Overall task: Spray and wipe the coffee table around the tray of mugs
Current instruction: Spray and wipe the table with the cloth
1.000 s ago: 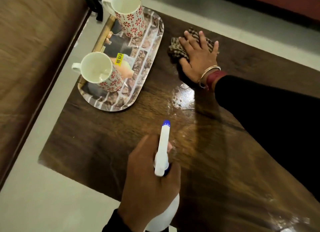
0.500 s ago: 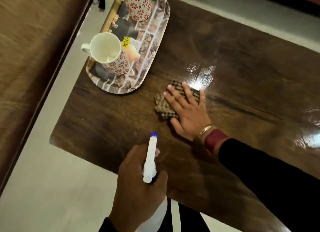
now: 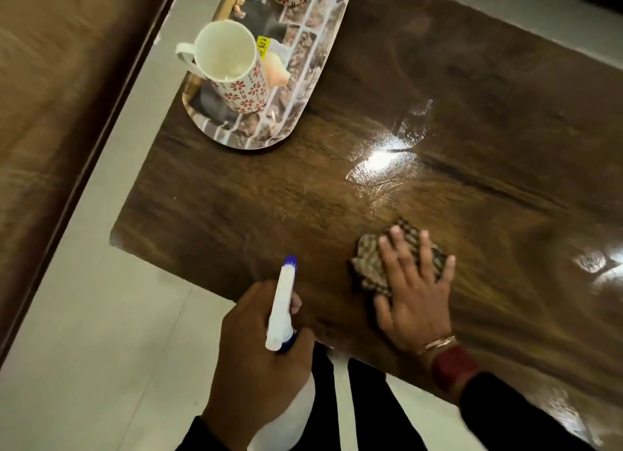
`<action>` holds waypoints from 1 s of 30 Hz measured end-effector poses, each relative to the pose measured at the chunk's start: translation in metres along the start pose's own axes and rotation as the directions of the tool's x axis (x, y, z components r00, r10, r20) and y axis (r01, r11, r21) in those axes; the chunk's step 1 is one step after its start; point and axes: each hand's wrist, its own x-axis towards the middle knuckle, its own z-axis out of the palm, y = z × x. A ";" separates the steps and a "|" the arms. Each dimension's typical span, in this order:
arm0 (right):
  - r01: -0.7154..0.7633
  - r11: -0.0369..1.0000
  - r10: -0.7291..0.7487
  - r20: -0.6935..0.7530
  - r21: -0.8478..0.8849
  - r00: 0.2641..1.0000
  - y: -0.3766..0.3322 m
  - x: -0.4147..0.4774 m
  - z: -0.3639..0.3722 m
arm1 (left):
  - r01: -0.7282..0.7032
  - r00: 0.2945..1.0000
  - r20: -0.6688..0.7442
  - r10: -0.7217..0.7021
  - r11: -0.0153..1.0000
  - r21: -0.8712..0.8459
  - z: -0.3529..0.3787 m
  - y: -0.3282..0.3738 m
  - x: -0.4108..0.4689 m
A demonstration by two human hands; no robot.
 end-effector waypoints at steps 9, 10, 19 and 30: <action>-0.049 0.995 0.051 -0.019 0.083 0.999 -0.131 0.062 0.006 | 0.063 0.998 -0.003 -0.063 0.995 -0.081 -0.006 -0.011 -0.016; 0.065 0.997 -0.065 -0.001 0.038 0.998 -0.147 0.051 0.012 | 0.061 0.998 -0.018 -0.063 0.995 -0.084 -0.007 -0.013 -0.015; 0.171 0.985 -0.169 0.053 -0.037 0.984 -0.097 0.013 0.009 | 0.166 0.981 -0.095 -0.170 0.985 -0.043 -0.038 -0.036 -0.004; 0.431 0.902 -0.430 0.060 -0.006 0.901 -0.204 0.076 0.016 | 0.270 0.958 -0.084 -0.276 0.960 -0.076 -0.057 -0.055 0.010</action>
